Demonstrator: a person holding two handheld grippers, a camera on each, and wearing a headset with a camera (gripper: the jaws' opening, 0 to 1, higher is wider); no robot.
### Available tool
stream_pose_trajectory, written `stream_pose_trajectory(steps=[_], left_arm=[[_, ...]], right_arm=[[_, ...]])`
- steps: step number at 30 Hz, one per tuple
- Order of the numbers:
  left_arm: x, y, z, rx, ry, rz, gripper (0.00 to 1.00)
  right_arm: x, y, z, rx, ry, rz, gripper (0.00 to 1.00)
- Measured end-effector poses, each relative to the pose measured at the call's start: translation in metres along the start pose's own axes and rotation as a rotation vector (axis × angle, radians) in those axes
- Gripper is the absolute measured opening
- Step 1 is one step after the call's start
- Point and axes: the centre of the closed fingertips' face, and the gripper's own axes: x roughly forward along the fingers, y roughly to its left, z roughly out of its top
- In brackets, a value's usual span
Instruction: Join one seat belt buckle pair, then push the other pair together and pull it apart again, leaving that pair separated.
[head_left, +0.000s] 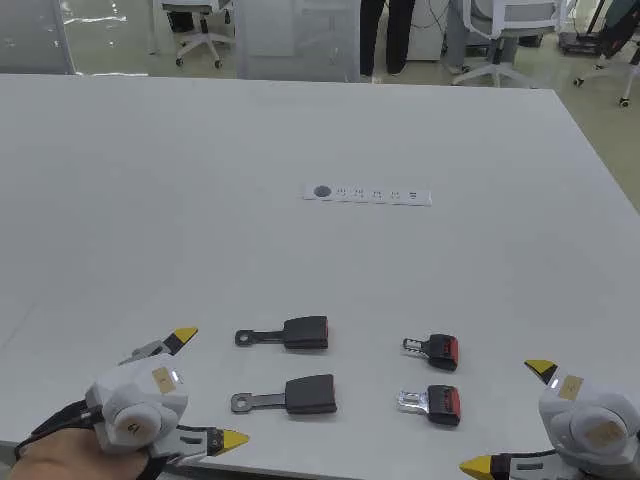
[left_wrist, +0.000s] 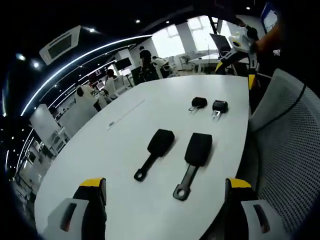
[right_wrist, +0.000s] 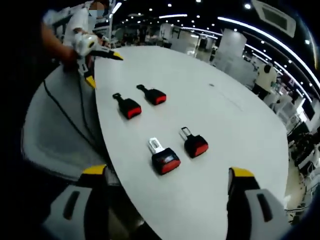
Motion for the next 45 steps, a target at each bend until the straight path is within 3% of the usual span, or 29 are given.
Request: stream_pose_trajectory(steps=[7,10,13,18,21,27,37,39,45], left_arm=[[-0.003,0.001,0.004,0.009,0.000,0.026,1.00],[-0.002,0.001,0.001,0.006,0.015,0.022,1.00],[-0.001,-0.003,0.001,0.020,0.022,0.006,1.00],[-0.001,-0.002,0.010,0.008,-0.005,0.013,1.00],[-0.001,-0.009,0.007,0.030,0.011,-0.004,1.00],[-0.002,-0.009,0.008,0.038,0.008,-0.009,1.00],[0.002,-0.015,0.003,0.030,0.029,-0.035,1.00],[0.002,-0.016,0.004,0.032,0.033,-0.035,1.00],[0.003,-0.018,0.004,0.035,0.036,-0.035,1.00]], right_arm=[[0.002,-0.005,-0.002,-0.057,0.008,0.034,1.00],[0.001,-0.006,-0.001,-0.060,0.011,0.038,1.00],[0.004,-0.003,0.001,-0.062,0.003,0.047,1.00],[0.010,0.000,0.003,-0.058,0.005,0.045,1.00],[0.008,0.006,0.005,-0.037,-0.002,0.044,1.00],[0.014,0.011,0.003,-0.067,0.012,0.053,1.00],[0.000,-0.007,0.007,-0.041,0.002,-0.009,1.00],[-0.001,-0.002,0.004,-0.009,0.013,0.023,0.97],[-0.003,-0.002,0.004,-0.019,0.004,0.025,0.93]])
